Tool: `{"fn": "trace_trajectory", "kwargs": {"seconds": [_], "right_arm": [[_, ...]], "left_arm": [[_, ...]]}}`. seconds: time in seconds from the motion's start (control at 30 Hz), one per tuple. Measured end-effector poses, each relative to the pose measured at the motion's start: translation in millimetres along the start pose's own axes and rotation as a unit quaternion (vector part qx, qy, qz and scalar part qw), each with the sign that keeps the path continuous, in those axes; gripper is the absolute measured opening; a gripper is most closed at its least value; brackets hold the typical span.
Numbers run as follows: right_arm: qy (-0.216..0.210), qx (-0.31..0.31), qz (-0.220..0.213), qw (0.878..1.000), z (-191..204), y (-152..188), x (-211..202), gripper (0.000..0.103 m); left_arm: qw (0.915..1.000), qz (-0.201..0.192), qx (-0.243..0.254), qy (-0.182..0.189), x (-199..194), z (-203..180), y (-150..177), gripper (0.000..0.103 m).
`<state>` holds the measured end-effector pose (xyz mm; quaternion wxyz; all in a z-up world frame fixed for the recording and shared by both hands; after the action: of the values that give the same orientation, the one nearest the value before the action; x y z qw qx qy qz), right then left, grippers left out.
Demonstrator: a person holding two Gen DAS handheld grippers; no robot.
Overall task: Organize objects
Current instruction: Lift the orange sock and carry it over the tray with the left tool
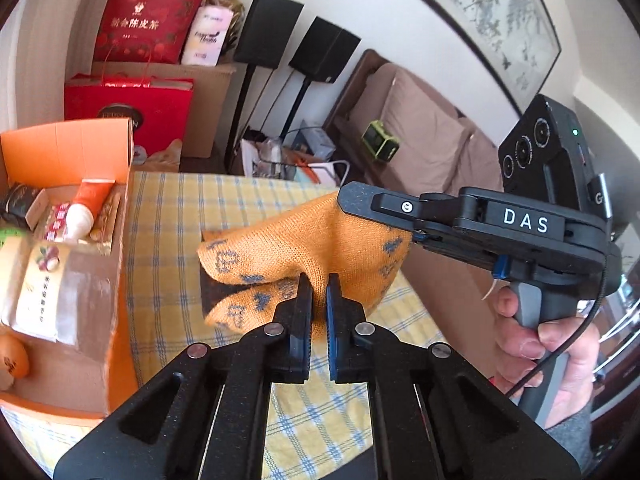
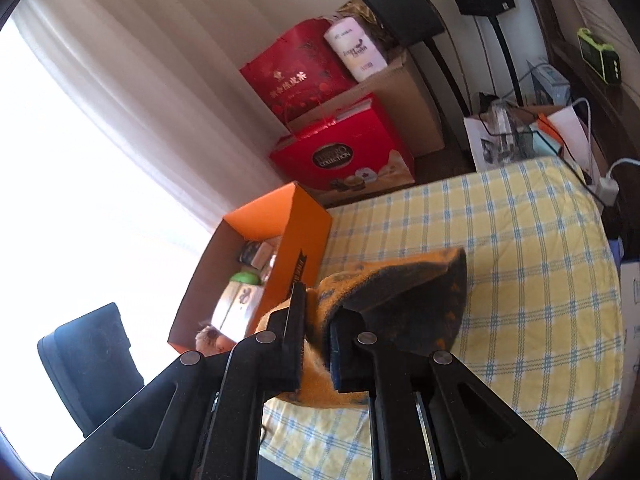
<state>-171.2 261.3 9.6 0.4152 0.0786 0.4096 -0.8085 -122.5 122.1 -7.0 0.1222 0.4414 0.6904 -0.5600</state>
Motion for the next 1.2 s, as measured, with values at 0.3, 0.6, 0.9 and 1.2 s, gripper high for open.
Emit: {"fn": "trace_trajectory", "kwargs": {"seconds": [0.3, 0.6, 0.9, 1.2], "right_arm": [[-0.013, -0.064, -0.016, 0.998, 72, -32, -11, 0.008], [-0.034, -0.104, -0.019, 0.994, 140, -52, -6, 0.008], [-0.042, -0.129, -0.018, 0.991, 190, -66, 18, 0.008], [-0.064, -0.148, 0.010, 0.987, 227, -58, 46, 0.008]], "left_arm": [[0.9992, -0.037, 0.000, 0.018, -61, 12, -49, 0.005], [0.9972, -0.075, -0.007, 0.001, -102, 28, -67, 0.009], [0.9943, -0.095, -0.046, -0.019, -128, 71, -69, 0.056], [0.9887, -0.119, -0.079, -0.046, -153, 123, -74, 0.072]]}}
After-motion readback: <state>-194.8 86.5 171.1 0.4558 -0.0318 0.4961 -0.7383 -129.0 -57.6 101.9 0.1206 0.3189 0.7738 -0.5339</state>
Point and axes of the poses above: each gripper's, at about its wrist camera, not at the fingertips, and x roughly the way its jaws point, z to its left, y to its underside, the point moved 3 cm from there along x, roughly the way its jaws point, and after that the axes turned 9 degrees about -y, right-handed, at the moved point
